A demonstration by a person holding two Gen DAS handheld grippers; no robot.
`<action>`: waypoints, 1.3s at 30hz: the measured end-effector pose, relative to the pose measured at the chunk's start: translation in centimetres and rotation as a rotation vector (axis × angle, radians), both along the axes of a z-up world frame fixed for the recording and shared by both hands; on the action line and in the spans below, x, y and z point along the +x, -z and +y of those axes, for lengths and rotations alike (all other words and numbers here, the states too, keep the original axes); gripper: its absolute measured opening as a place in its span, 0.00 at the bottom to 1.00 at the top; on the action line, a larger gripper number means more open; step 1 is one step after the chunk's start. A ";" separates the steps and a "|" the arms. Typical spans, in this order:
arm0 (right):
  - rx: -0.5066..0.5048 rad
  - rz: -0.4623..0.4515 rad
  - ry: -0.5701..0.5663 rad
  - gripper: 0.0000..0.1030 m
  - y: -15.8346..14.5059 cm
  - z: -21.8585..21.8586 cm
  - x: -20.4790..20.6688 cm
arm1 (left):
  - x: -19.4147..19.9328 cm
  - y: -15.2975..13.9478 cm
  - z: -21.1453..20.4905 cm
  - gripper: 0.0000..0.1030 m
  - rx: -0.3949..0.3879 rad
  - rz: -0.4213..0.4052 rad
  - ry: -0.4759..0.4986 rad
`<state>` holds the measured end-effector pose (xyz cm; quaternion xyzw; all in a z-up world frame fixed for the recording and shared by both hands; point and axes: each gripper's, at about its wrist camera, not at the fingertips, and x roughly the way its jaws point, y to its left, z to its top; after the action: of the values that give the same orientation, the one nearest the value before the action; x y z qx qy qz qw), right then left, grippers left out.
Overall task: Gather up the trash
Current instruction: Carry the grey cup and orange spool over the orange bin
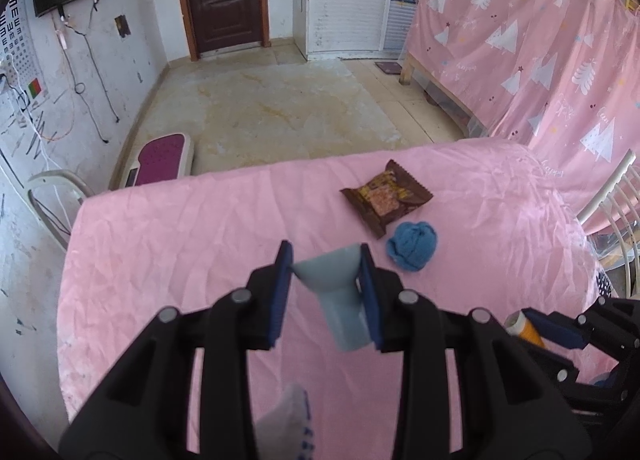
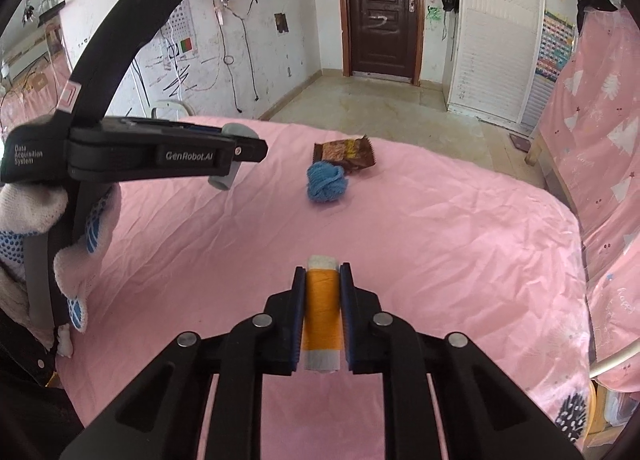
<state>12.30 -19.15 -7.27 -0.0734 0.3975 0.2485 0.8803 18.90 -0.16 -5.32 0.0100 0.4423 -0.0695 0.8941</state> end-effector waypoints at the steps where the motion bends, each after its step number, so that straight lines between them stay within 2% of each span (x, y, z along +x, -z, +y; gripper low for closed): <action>1: 0.004 -0.007 0.006 0.06 -0.3 -0.4 -0.1 | -0.2 -0.3 -0.4 0.30 0.000 -0.006 0.004; 9: 0.046 -0.053 0.065 0.06 -2.1 -4.6 -1.5 | -1.4 -1.8 -3.8 0.30 0.010 -0.034 0.048; 26: 0.124 -0.122 0.237 0.06 -4.5 -16.8 -4.8 | -3.3 -3.5 -15.6 0.30 0.030 -0.075 0.202; 39: 0.164 -0.149 0.405 0.06 -4.3 -26.3 -6.3 | -4.3 -3.2 -25.0 0.30 0.012 -0.037 0.361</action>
<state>6.04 -45.48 -3.02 0.0618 0.3164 0.0921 0.9421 14.58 -25.17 -2.11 0.0959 0.4170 -0.2262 0.8751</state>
